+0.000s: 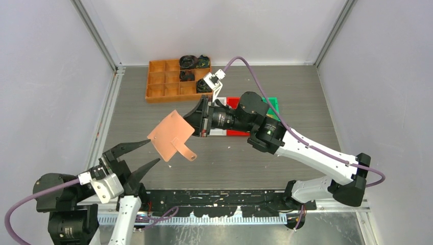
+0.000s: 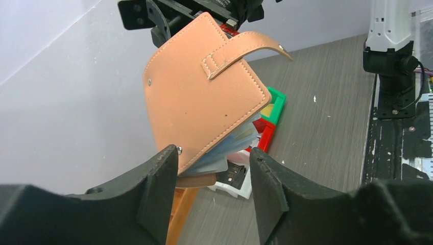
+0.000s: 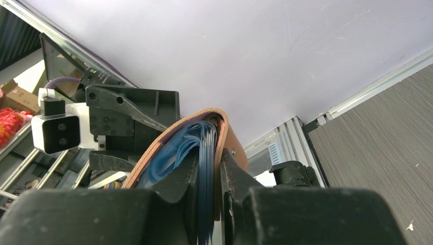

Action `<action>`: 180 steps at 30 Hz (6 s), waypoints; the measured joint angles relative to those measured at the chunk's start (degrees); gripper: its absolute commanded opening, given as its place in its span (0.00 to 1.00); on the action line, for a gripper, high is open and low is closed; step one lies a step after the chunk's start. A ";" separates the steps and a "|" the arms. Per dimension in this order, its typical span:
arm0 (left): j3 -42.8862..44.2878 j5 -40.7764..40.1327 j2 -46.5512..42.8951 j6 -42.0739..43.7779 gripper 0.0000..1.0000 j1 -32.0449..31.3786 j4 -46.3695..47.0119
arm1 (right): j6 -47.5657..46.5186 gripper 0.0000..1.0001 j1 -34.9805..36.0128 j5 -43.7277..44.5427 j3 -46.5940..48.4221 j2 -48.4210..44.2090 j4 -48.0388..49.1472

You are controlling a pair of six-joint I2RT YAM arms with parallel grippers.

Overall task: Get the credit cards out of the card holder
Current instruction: Open the card holder at the center of the board.

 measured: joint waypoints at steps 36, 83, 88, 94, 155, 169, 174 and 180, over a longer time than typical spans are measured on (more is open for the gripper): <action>-13.55 -16.13 -2.99 -33.11 0.11 0.85 26.64 | 2.38 0.28 1.20 2.93 2.73 4.07 4.50; -8.22 1.49 13.57 -84.76 0.00 1.18 23.65 | -38.36 0.61 3.72 4.79 1.29 -3.89 -7.56; -8.24 3.43 13.46 -84.89 0.00 1.18 23.32 | -36.52 0.38 3.69 4.48 2.29 -3.89 -5.25; -8.90 5.53 12.46 -83.97 0.35 1.18 23.10 | -31.43 0.13 3.69 3.82 2.54 -3.78 -2.95; -4.46 -10.51 12.79 -79.21 0.00 1.25 22.14 | -9.38 0.24 2.99 3.06 -18.56 -12.20 10.12; -4.35 -10.51 12.98 -80.26 0.00 1.51 23.37 | -6.14 0.51 2.93 12.17 -18.10 -8.39 10.23; -4.35 -10.36 12.98 -80.26 0.00 1.51 23.71 | -4.17 0.75 2.93 11.80 -18.10 -7.39 12.26; -4.37 -9.97 12.96 -80.13 0.00 1.51 23.87 | -1.84 0.83 2.93 10.58 -18.45 -8.31 18.01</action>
